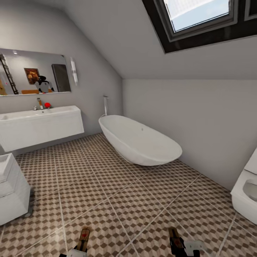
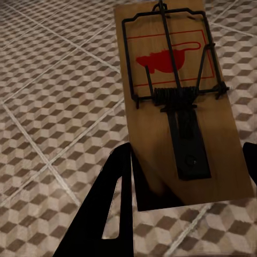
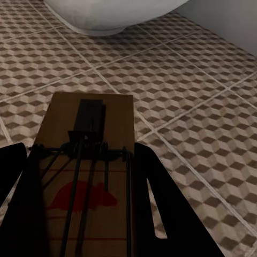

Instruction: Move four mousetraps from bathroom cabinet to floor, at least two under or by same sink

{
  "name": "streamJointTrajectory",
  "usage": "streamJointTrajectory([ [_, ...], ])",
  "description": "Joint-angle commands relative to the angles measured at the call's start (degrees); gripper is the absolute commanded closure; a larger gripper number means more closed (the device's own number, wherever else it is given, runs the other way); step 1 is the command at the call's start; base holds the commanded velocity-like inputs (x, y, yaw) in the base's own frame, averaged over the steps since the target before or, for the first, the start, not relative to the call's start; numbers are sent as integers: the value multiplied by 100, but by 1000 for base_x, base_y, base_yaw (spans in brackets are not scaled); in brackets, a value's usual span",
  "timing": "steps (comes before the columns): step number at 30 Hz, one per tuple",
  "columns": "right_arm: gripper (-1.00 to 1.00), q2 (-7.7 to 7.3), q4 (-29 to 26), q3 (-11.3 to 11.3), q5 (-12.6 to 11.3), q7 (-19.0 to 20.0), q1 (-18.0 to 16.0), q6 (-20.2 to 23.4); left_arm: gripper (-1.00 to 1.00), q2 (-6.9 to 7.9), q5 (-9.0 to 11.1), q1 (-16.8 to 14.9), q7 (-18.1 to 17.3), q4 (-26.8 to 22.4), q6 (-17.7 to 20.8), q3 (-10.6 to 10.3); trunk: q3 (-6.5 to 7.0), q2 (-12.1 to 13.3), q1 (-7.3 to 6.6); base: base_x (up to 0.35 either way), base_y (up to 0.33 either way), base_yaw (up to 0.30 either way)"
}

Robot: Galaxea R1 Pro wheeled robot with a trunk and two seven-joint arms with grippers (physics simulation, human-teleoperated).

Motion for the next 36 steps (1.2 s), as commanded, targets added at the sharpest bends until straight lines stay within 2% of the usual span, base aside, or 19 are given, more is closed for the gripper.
streamJointTrajectory([
  [1, 100, -7, 1, 49, -43, -31, -3, -18, 100, -4, 33, -9, 15, 18, -28, -48, -6, -3, 0, 0, 0, 286],
  [36, 100, -7, 2, 49, -43, -31, -3, -12, 100, -4, 33, -9, 15, 18, -28, -48, -6, -3, 0, 0, 0, 286],
])
